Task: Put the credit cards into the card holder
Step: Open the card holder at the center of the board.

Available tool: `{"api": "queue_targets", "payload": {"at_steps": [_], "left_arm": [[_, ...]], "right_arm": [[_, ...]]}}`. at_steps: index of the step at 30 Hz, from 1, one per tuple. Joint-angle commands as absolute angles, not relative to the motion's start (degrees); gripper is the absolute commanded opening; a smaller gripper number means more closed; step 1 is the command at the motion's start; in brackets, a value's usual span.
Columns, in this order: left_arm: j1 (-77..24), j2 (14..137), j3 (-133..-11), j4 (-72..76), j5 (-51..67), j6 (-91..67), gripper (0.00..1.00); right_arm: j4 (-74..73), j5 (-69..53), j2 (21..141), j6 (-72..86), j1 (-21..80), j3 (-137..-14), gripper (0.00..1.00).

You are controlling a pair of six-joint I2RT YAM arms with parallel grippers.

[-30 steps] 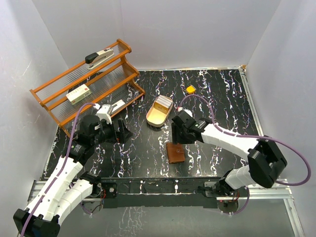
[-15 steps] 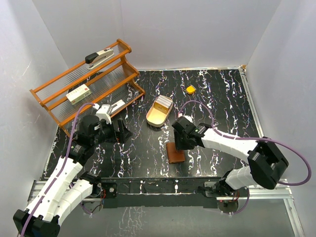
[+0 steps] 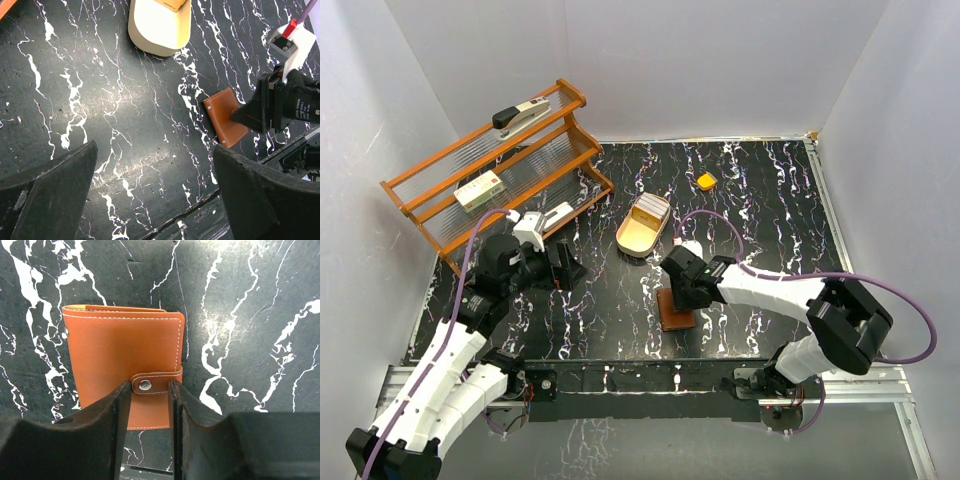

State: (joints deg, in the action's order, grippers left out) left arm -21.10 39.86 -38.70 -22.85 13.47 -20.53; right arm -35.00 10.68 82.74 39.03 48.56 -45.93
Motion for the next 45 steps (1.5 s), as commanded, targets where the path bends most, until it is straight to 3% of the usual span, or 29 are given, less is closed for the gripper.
{"api": "queue_targets", "payload": {"at_steps": [1, 9, 14, 26, 32, 45], "left_arm": [[-20.7, 39.3, -40.3, -23.4, 13.6, -20.4, 0.99], [-20.8, 41.5, -40.7, -23.9, 12.1, -20.9, 0.98], [-20.8, 42.2, -39.7, -24.1, 10.6, -27.2, 0.96], [-20.8, 49.8, -31.6, -13.7, 25.6, -41.6, 0.81], [-21.1, 51.8, -29.3, -10.8, 28.6, -42.6, 0.82], [-24.7, 57.1, -17.2, 12.5, 33.1, -55.3, 0.81]], "right_arm": [[-33.6, 16.0, 83.7, 37.2, 49.5, -45.2, 0.27], [-29.5, 13.3, 82.8, 36.0, 50.1, -44.8, 0.01], [-27.7, 10.3, 83.0, 35.6, 50.3, -44.6, 0.0], [-13.6, -2.3, 78.5, 40.7, 51.1, -40.0, 0.0], [-5.8, -5.6, 78.2, 44.7, 51.2, -38.5, 0.0], [4.6, -10.9, 75.7, 48.1, 51.2, -34.1, 0.0]]}}
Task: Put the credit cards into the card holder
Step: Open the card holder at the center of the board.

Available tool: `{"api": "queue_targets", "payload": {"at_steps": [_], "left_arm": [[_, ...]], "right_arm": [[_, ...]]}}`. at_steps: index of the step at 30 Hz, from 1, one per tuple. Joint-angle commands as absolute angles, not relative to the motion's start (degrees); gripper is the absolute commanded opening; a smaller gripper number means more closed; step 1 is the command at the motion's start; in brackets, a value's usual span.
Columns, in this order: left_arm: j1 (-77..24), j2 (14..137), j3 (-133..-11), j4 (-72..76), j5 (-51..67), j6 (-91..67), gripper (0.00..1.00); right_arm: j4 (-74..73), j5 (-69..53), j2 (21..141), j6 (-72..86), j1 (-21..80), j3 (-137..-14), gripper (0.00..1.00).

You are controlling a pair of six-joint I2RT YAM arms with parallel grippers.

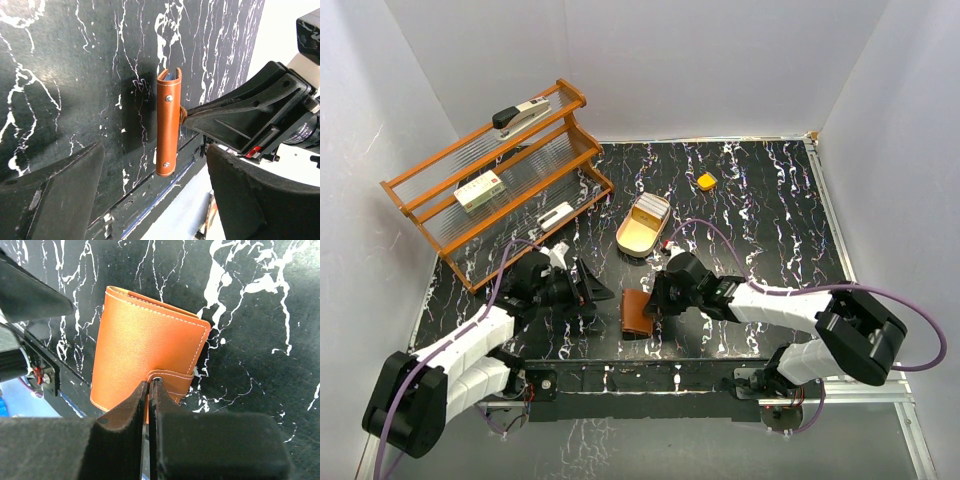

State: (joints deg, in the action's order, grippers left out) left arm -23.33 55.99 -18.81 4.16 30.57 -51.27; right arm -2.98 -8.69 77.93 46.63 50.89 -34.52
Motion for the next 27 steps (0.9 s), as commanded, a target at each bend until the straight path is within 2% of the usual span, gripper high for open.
{"api": "queue_targets", "payload": {"at_steps": [1, 7, 12, 15, 17, 22, 24, 27], "left_arm": [[-24.9, 58.2, -16.8, 13.7, 33.3, -55.9, 0.81], [-26.6, 63.7, -16.5, 19.3, 35.3, -57.3, 0.76], [-28.1, 67.7, -17.2, 21.4, 35.1, -57.5, 0.66], [-28.9, 70.2, -18.3, 21.6, 35.0, -57.3, 0.51], [-29.2, 70.7, -19.1, 20.1, 34.5, -56.7, 0.35], [-29.6, 68.3, -19.0, 16.7, 31.6, -55.3, 0.04], [-29.6, 67.1, -18.7, 15.5, 31.1, -54.9, 0.0], [-29.6, 66.2, -18.7, 13.6, 30.8, -54.0, 0.0]], "right_arm": [[5.1, -11.2, 76.0, 48.1, 51.1, -34.1, 0.0], [8.1, -14.0, 78.3, 48.5, 51.4, -34.5, 0.0], [9.1, -14.0, 78.4, 49.8, 51.6, -34.9, 0.0], [8.9, -13.9, 78.8, 49.6, 51.6, -35.4, 0.0], [8.1, -13.6, 79.1, 49.3, 51.6, -35.7, 0.0], [2.9, -9.6, 79.5, 49.1, 51.6, -36.1, 0.0], [1.3, -7.7, 79.0, 49.2, 51.6, -35.5, 0.0], [0.4, -5.7, 77.9, 49.2, 51.6, -34.0, 0.0]]}}
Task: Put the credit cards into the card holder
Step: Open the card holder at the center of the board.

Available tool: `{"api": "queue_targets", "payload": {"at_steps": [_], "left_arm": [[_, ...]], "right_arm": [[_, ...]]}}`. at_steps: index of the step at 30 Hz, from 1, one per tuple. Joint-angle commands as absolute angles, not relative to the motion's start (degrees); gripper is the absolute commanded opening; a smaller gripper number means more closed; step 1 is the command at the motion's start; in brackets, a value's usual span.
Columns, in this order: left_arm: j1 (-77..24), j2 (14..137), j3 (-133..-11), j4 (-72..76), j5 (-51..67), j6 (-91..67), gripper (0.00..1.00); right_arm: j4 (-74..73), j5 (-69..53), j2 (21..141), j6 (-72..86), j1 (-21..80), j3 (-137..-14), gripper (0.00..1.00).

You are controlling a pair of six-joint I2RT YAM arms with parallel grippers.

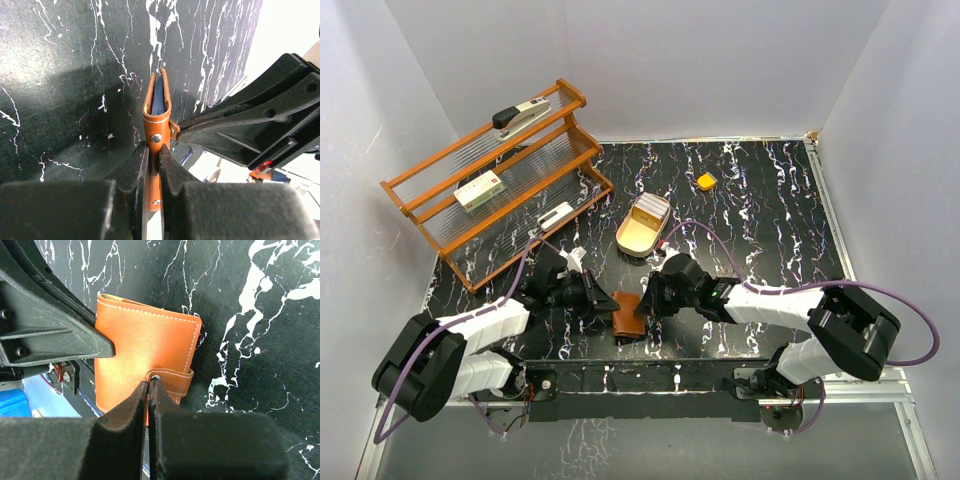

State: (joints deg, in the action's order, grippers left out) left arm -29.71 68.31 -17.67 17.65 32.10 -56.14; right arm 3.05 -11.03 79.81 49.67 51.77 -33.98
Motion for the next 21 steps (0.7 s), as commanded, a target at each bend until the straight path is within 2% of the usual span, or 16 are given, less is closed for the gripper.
{"api": "queue_targets", "payload": {"at_steps": [1, 8, 15, 17, 19, 21], "left_arm": [[-29.6, 66.1, -18.6, 13.3, 30.8, -53.7, 0.0], [-29.6, 66.4, -18.3, 11.2, 31.2, -52.2, 0.0], [-29.6, 66.5, -18.0, 11.6, 31.7, -52.7, 0.0], [-29.6, 66.3, -18.4, 10.6, 31.1, -52.8, 0.14], [-29.6, 66.2, -19.1, 8.9, 30.2, -52.4, 0.36], [-29.7, 65.6, -20.4, 6.0, 28.9, -51.3, 0.52]], "right_arm": [[0.1, -5.4, 77.6, 47.7, 51.6, -33.6, 0.0], [-4.8, -1.4, 75.9, 45.4, 51.6, -33.3, 0.0], [-5.2, -2.4, 74.3, 44.1, 51.6, -34.3, 0.0], [-4.1, -3.6, 73.7, 43.2, 51.6, -33.9, 0.0], [-3.8, -3.2, 73.3, 42.9, 51.6, -33.6, 0.0], [-4.2, -3.5, 73.1, 42.7, 51.6, -34.1, 0.0]]}}
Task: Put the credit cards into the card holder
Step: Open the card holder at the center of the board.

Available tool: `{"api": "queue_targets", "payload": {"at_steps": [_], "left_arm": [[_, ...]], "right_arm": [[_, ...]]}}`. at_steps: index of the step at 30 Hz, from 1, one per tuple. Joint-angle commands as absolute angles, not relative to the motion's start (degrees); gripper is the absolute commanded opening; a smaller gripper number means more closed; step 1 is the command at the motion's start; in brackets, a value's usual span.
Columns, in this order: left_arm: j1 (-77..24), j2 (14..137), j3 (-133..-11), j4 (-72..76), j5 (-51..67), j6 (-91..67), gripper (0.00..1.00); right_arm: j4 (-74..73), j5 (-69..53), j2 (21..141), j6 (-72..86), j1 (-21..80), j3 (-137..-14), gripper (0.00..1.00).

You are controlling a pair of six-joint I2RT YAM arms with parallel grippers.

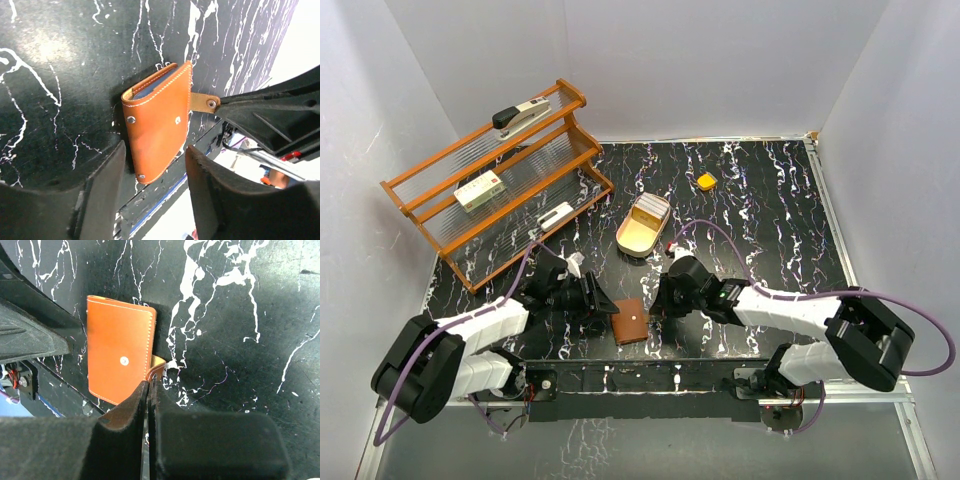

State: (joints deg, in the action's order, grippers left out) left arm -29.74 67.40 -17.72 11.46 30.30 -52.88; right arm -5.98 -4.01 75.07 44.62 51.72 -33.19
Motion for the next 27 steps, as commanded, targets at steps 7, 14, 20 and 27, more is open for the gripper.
{"api": "queue_targets", "payload": {"at_steps": [7, 14, 20, 27], "left_arm": [[-29.7, 59.5, -28.2, -9.2, 21.4, -46.5, 0.75], [-29.6, 55.1, -34.9, -18.5, 18.6, -44.8, 0.78], [-29.6, 54.0, -31.2, -15.5, 21.3, -47.0, 0.76], [-29.7, 57.2, -27.3, -10.3, 26.2, -48.5, 0.7]], "right_arm": [[-3.1, -7.9, 67.6, 45.3, 51.6, -36.0, 0.0], [1.3, -12.6, 64.4, 49.2, 51.6, -37.7, 0.0], [3.4, -12.2, 67.3, 50.6, 51.6, -37.5, 0.0], [5.6, -13.8, 68.6, 51.4, 51.6, -36.2, 0.0]]}}
